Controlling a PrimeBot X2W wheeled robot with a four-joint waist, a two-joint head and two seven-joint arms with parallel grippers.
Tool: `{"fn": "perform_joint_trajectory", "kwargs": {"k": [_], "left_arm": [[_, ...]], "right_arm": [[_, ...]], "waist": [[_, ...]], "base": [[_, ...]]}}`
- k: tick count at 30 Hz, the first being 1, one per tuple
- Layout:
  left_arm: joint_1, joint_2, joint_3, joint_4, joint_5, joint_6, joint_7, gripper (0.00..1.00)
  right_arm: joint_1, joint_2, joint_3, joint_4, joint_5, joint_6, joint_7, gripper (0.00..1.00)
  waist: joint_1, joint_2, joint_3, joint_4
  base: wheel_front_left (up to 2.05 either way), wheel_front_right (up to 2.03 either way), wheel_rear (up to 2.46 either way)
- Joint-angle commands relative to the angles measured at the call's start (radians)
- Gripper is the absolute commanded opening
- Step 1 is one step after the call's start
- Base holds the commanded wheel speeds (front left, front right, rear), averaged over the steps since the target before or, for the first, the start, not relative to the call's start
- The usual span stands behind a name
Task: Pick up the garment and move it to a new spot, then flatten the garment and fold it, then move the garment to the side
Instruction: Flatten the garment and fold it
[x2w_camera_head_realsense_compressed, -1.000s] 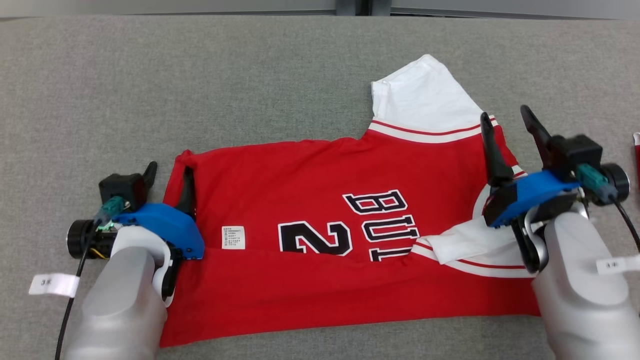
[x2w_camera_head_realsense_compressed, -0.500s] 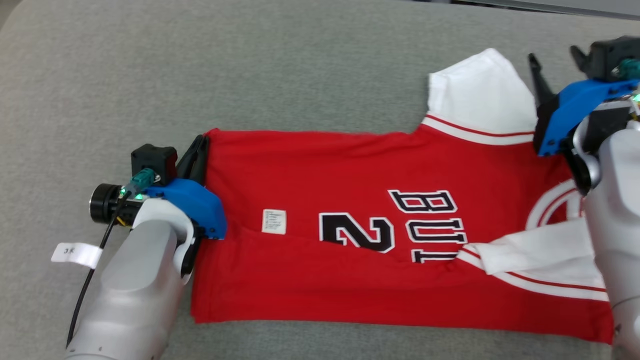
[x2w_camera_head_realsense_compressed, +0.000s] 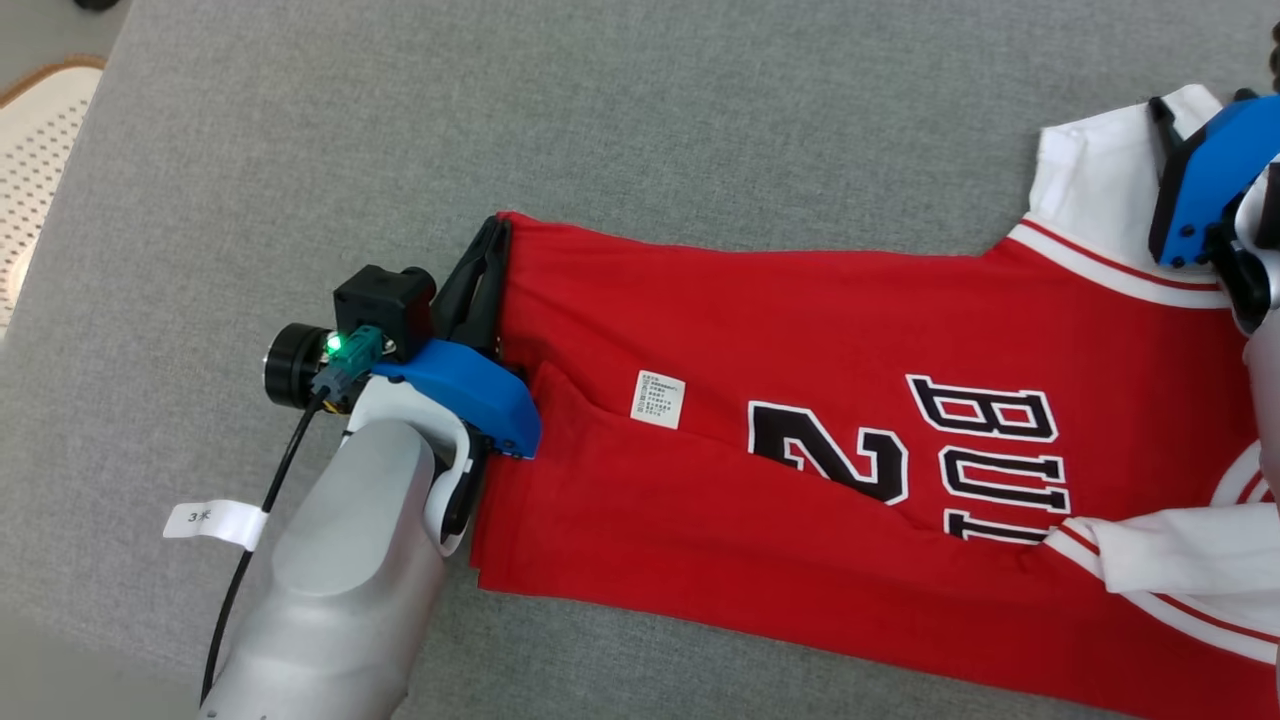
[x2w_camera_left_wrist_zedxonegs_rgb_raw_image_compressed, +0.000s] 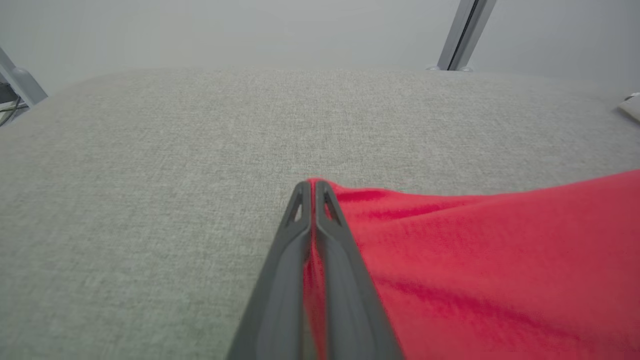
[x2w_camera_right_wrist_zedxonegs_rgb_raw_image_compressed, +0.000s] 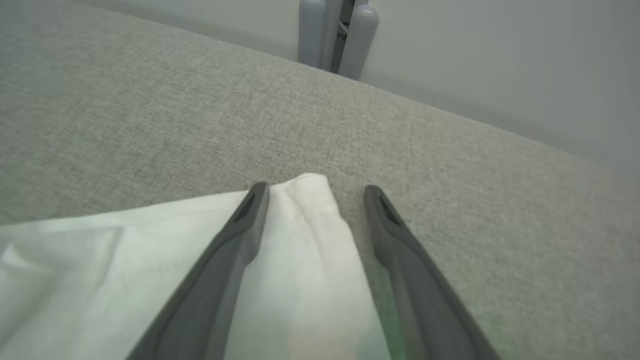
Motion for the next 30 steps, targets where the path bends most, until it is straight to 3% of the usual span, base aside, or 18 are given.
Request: {"fn": "perform_joint_trajectory", "kwargs": {"k": [1, 2, 3, 11, 17, 23, 30], "left_arm": [[0.008, 0.001, 0.006, -0.006, 0.005, 0.000, -0.004, 0.00], [0.009, -0.001, 0.007, -0.007, 0.007, -0.002, -0.004, 0.00], [0.009, -0.003, 0.009, -0.008, 0.008, -0.003, -0.004, 0.00], [0.022, -0.005, 0.066, -0.034, 0.025, 0.001, -0.004, 0.00], [0.071, 0.011, 0.137, -0.049, 0.041, 0.010, -0.004, 0.00], [0.131, 0.030, 0.196, -0.058, 0.065, 0.016, -0.004, 0.00], [0.255, 0.034, 0.264, -0.105, 0.100, 0.025, -0.004, 0.00]], "right_arm": [[-0.001, -0.003, -0.004, 0.017, -0.010, 0.000, 0.013, 0.71], [0.000, 0.000, -0.010, 0.025, -0.018, 0.000, 0.015, 0.29], [0.000, 0.003, -0.017, 0.029, -0.026, 0.000, 0.012, 0.00], [-0.031, 0.042, -0.121, -0.048, -0.064, 0.000, -0.211, 0.00], [0.012, 0.107, -0.133, -0.056, 0.002, 0.000, -0.396, 0.00], [0.116, 0.142, -0.061, -0.141, 0.132, 0.000, -0.446, 0.00], [0.418, 0.155, 0.022, -0.377, 0.335, 0.000, -0.449, 0.00]], "waist": [[0.0000, 0.0000, 0.011, 0.009], [0.0000, 0.0000, 0.013, 0.009], [0.0000, 0.0000, 0.014, 0.008], [0.0000, 0.0000, -0.009, -0.039], [0.0000, 0.0000, -0.074, -0.109], [0.0000, 0.0000, -0.145, -0.181], [0.0000, 0.0000, -0.240, -0.235]], "base": [[0.00, 0.00, 0.00], [0.00, 0.00, 0.00], [0.00, 0.00, 0.00], [0.00, 0.00, 0.00], [0.00, 0.00, 0.00], [0.00, 0.00, 0.00], [0.00, 0.00, 0.00]]}}
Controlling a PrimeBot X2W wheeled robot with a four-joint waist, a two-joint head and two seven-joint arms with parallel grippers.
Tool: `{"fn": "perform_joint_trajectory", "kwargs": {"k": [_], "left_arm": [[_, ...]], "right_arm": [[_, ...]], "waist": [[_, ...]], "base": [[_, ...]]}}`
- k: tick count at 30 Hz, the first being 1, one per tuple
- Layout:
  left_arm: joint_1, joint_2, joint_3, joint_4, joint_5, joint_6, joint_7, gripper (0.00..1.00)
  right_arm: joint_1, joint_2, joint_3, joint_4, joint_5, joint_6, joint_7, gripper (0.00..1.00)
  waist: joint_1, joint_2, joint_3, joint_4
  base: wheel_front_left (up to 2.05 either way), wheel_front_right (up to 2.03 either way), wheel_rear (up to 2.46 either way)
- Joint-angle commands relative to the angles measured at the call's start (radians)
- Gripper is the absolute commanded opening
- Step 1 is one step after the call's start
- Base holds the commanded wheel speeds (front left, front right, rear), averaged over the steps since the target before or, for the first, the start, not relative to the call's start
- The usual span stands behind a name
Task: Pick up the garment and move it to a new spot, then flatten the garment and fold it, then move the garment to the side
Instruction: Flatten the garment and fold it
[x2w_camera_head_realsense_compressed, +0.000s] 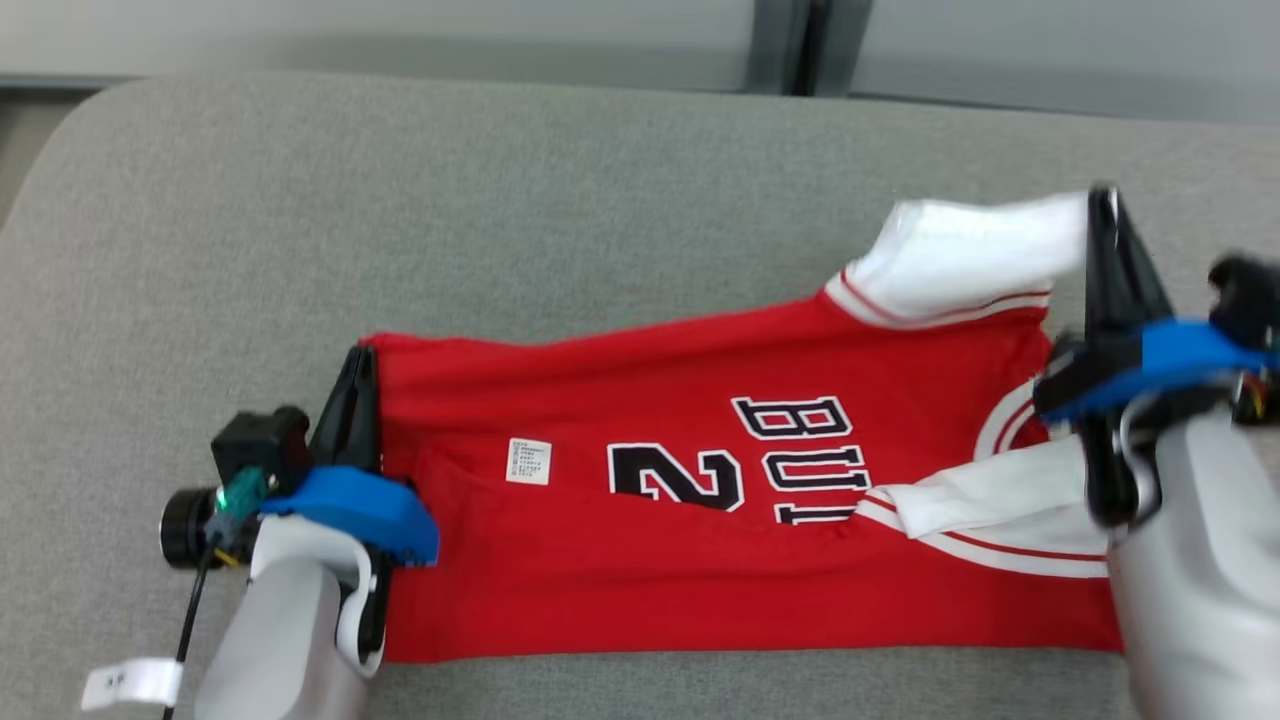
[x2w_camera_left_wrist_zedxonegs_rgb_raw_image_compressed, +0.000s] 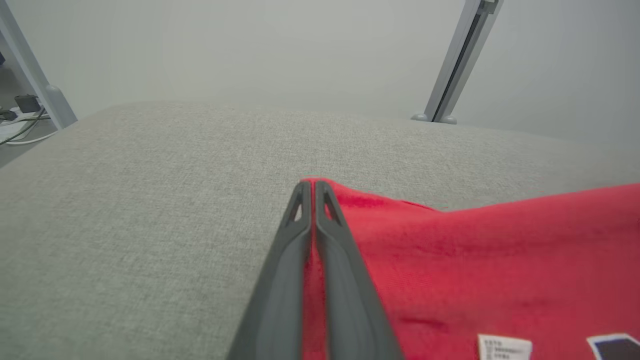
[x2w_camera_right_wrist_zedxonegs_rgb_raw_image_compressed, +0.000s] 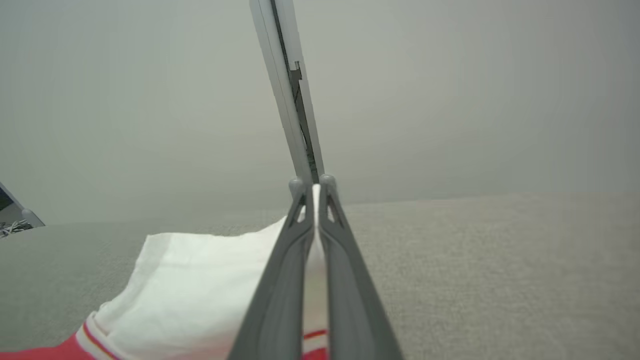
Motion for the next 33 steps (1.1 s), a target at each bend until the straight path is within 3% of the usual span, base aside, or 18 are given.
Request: {"fn": "perform_joint_trajectory", "kwargs": {"k": [1, 10, 18, 19, 20, 21, 28, 33], "left_arm": [[0.027, 0.003, 0.012, -0.011, 0.010, 0.002, -0.004, 0.00], [0.224, -0.020, 0.066, -0.065, 0.050, -0.002, -0.004, 0.00], [0.318, -0.037, 0.094, -0.057, 0.066, -0.002, -0.004, 0.00], [0.324, -0.038, 0.096, -0.048, 0.067, 0.001, -0.004, 0.27], [0.326, -0.039, 0.095, -0.039, 0.069, 0.003, -0.004, 0.73], [0.325, -0.040, 0.095, -0.037, 0.073, 0.005, -0.004, 1.00], [0.355, -0.045, 0.099, -0.126, 0.132, 0.043, -0.004, 1.00], [0.404, -0.048, 0.059, -0.183, 0.178, 0.032, -0.003, 1.00]], "right_arm": [[0.058, 0.003, 0.003, -0.026, 0.022, 0.000, -0.004, 0.00], [0.414, 0.037, 0.014, -0.176, 0.144, 0.000, -0.005, 0.00], [0.555, 0.060, -0.001, -0.192, 0.148, 0.000, 0.002, 0.00], [0.559, 0.060, -0.010, -0.188, 0.133, 0.000, 0.002, 0.00], [0.560, 0.061, -0.013, -0.185, 0.117, 0.000, 0.002, 0.36], [0.555, 0.063, -0.019, -0.181, 0.105, 0.000, 0.001, 1.00], [0.497, 0.068, -0.015, -0.198, -0.071, 0.000, -0.005, 1.00], [0.505, 0.079, -0.017, -0.210, -0.152, 0.000, -0.004, 1.00]], "waist": [[0.0001, 0.0000, -0.041, -0.034], [0.0001, 0.0000, -0.131, -0.058], [0.0001, 0.0000, -0.177, -0.061], [0.0001, 0.0000, -0.179, -0.061], [0.0001, 0.0000, -0.180, -0.061], [0.0001, 0.0000, -0.180, -0.061], [0.0001, 0.0000, -0.186, -0.053], [0.0001, 0.0000, -0.205, -0.036]], "base": [[0.00, 0.00, 0.00], [0.00, 0.00, 0.00], [0.00, 0.00, 0.00], [0.00, 0.00, 0.00], [0.00, 0.00, 0.00], [0.00, 0.00, 0.00], [0.00, 0.00, 0.00], [0.00, 0.00, 0.00]]}}
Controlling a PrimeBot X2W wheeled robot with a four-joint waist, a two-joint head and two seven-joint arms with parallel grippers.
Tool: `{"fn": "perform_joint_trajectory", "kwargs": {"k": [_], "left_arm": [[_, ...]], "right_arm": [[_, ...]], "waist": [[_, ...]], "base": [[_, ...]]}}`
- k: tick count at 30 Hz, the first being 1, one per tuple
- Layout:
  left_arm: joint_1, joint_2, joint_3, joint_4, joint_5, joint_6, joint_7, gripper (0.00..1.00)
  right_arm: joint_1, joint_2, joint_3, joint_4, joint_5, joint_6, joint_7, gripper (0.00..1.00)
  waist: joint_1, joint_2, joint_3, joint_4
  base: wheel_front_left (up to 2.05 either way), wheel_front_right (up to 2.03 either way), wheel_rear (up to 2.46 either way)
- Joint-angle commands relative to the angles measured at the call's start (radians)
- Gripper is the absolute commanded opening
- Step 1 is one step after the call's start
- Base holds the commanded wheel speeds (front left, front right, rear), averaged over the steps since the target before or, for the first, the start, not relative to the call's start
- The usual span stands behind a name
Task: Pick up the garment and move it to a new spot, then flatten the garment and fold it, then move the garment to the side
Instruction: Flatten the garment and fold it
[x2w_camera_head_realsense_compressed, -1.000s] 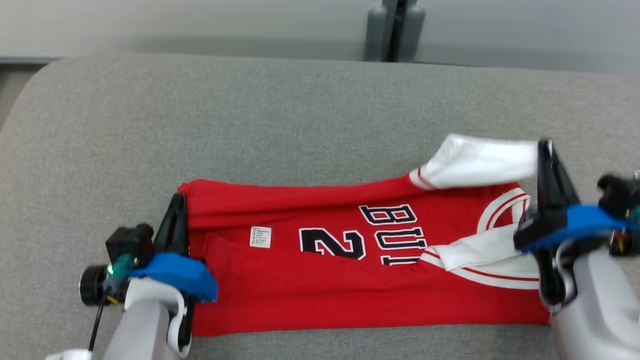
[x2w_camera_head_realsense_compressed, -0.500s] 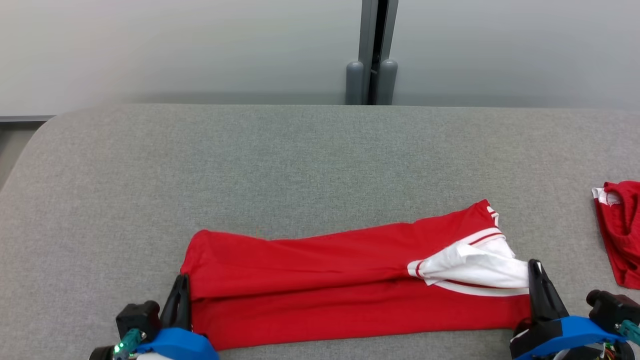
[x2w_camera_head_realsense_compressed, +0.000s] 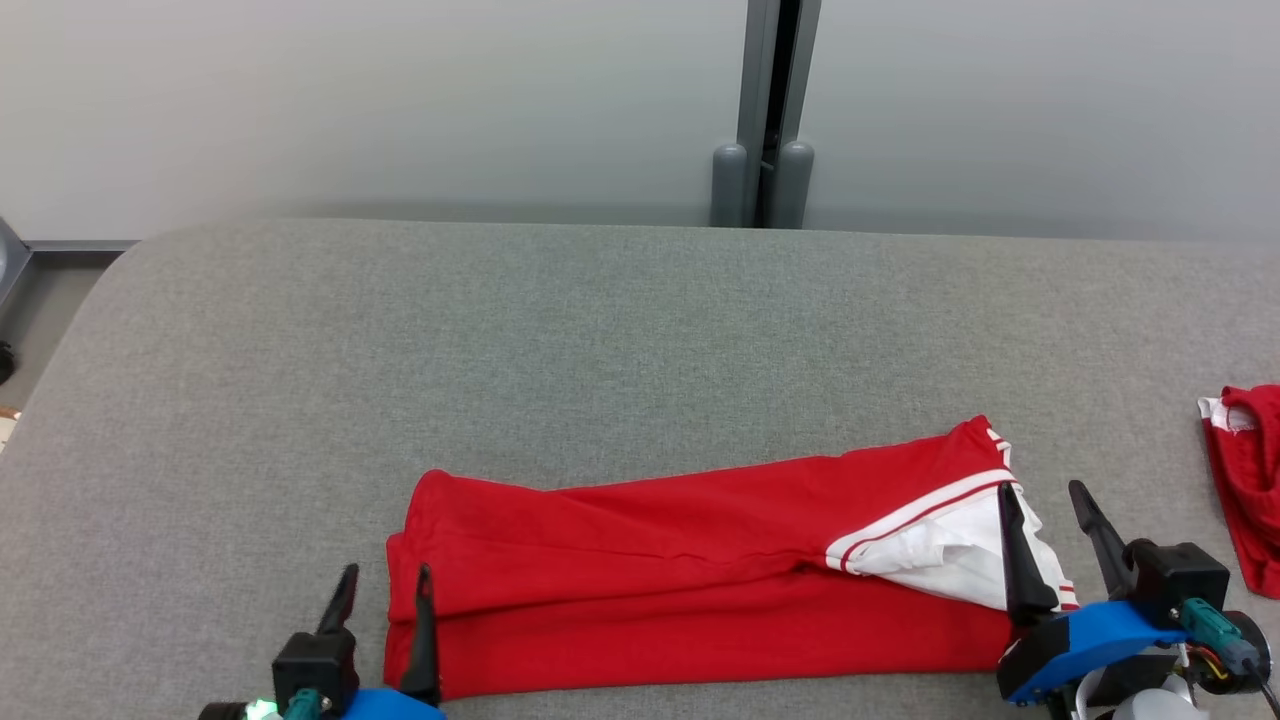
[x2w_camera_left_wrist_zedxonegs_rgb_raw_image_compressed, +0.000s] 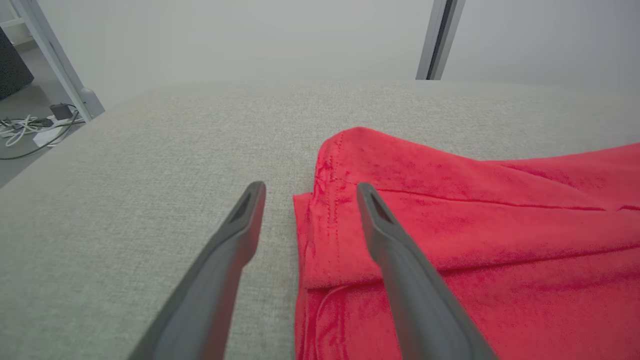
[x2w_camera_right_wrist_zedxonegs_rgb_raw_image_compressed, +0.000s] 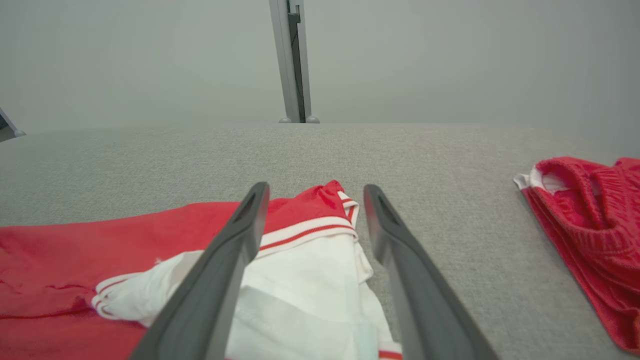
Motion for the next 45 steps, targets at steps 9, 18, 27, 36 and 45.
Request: {"fn": "perform_joint_trajectory", "kwargs": {"k": [9, 18, 27, 36, 45], "left_arm": [[0.047, -0.003, -0.055, 0.010, -0.019, 0.002, -0.002, 1.00], [0.003, -0.003, -0.081, 0.009, -0.024, -0.005, -0.002, 1.00], [-0.015, -0.004, -0.075, 0.019, -0.033, -0.002, -0.002, 1.00], [-0.009, -0.004, -0.058, 0.021, -0.038, -0.004, -0.002, 1.00], [-0.021, -0.003, -0.088, 0.025, -0.063, 0.000, -0.002, 1.00]], "right_arm": [[0.020, 0.009, -0.013, 0.046, -0.035, 0.000, -0.005, 1.00], [-0.090, -0.004, -0.087, 0.216, -0.093, 0.000, 0.033, 1.00], [-0.147, 0.016, -0.099, 0.468, -0.056, 0.003, 0.121, 0.46], [-0.189, -0.068, -0.185, 0.458, 0.044, -0.004, 0.004, 0.00], [-0.140, -0.011, -0.202, 0.174, 0.057, 0.000, -0.004, 0.00]], "waist": [[0.0000, 0.0000, -0.022, 0.020], [0.0000, 0.0000, 0.030, 0.045], [0.0000, 0.0000, 0.064, 0.077], [0.0000, 0.0000, 0.057, 0.026], [0.0000, 0.0000, 0.048, -0.012]], "base": [[0.00, 0.00, 0.00], [0.00, 0.00, 0.00], [0.00, 0.00, 0.00], [0.00, 0.00, 0.00], [0.00, 0.00, 0.00]]}}
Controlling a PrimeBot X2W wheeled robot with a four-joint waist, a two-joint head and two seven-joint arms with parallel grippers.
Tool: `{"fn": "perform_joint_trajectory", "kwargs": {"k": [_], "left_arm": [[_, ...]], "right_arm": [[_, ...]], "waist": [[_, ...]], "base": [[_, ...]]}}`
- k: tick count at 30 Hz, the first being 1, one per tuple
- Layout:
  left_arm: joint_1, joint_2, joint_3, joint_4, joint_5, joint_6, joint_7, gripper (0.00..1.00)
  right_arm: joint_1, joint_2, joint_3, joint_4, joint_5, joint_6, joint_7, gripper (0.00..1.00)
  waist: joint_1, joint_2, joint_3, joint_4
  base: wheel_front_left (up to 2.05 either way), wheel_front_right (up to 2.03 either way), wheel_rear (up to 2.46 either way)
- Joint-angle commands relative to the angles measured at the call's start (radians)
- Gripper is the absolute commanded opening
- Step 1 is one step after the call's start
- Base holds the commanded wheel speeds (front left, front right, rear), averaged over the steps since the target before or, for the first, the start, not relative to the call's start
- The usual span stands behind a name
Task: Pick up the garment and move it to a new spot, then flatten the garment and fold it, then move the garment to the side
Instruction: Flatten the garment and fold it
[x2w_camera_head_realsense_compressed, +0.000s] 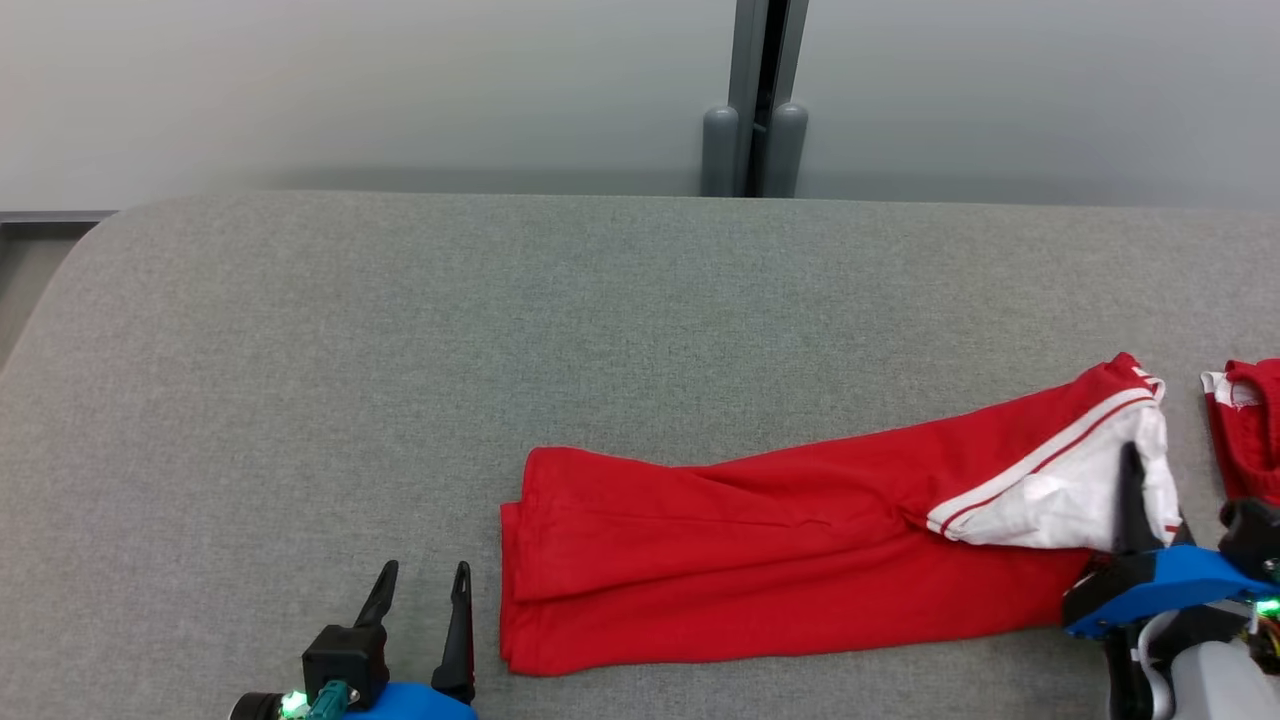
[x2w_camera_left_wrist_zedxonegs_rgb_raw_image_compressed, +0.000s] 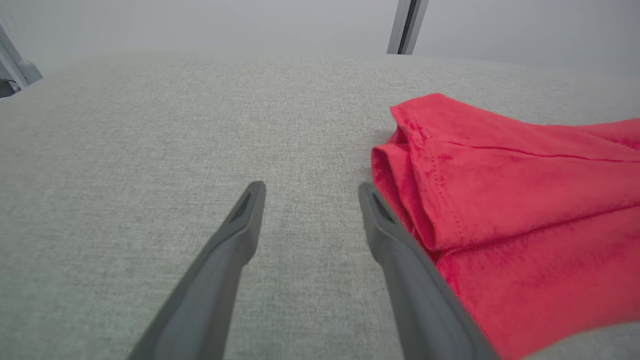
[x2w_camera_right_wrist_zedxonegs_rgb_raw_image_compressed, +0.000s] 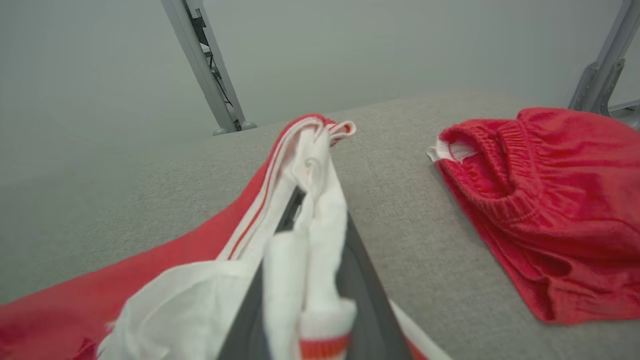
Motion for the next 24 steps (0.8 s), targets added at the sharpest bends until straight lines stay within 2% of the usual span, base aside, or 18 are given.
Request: {"fn": "perform_joint_trajectory", "kwargs": {"k": [1, 5, 9, 12, 19, 24], "left_arm": [[-0.009, 0.000, -0.006, 0.004, -0.007, 0.004, -0.002, 1.00], [0.000, 0.000, -0.017, 0.013, -0.015, 0.001, -0.002, 1.00], [0.000, 0.000, -0.026, 0.025, -0.017, -0.003, -0.002, 1.00], [-0.001, 0.000, -0.035, 0.029, -0.019, -0.002, -0.002, 1.00], [0.006, 0.000, -0.049, 0.035, -0.024, -0.003, -0.002, 1.00], [0.009, 0.000, -0.055, 0.034, -0.027, -0.004, -0.002, 1.00]], "right_arm": [[0.029, 0.014, 0.050, -0.049, 0.030, 0.000, -0.004, 0.00], [0.066, 0.027, 0.186, -0.124, 0.149, 0.000, -0.004, 0.00], [0.089, 0.027, 0.381, -0.188, 0.289, 0.000, -0.004, 0.00], [0.092, 0.027, 0.521, -0.214, 0.353, 0.000, -0.005, 0.00], [0.034, 0.026, 0.730, -0.181, 0.460, 0.000, -0.005, 0.00], [-0.022, 0.026, 0.852, -0.138, 0.513, 0.000, -0.005, 0.00]], "waist": [[-0.0001, -0.0001, -0.003, -0.004], [-0.0001, -0.0001, -0.008, 0.005], [-0.0001, -0.0001, -0.014, 0.036], [-0.0001, -0.0001, -0.018, 0.070], [-0.0001, -0.0001, -0.021, 0.157], [-0.0001, -0.0001, -0.017, 0.191]], "base": [[0.00, 0.00, 0.00], [0.00, 0.00, 0.00], [0.00, 0.00, 0.00], [0.00, 0.00, 0.00], [0.00, 0.00, 0.00], [0.00, 0.00, 0.00]]}}
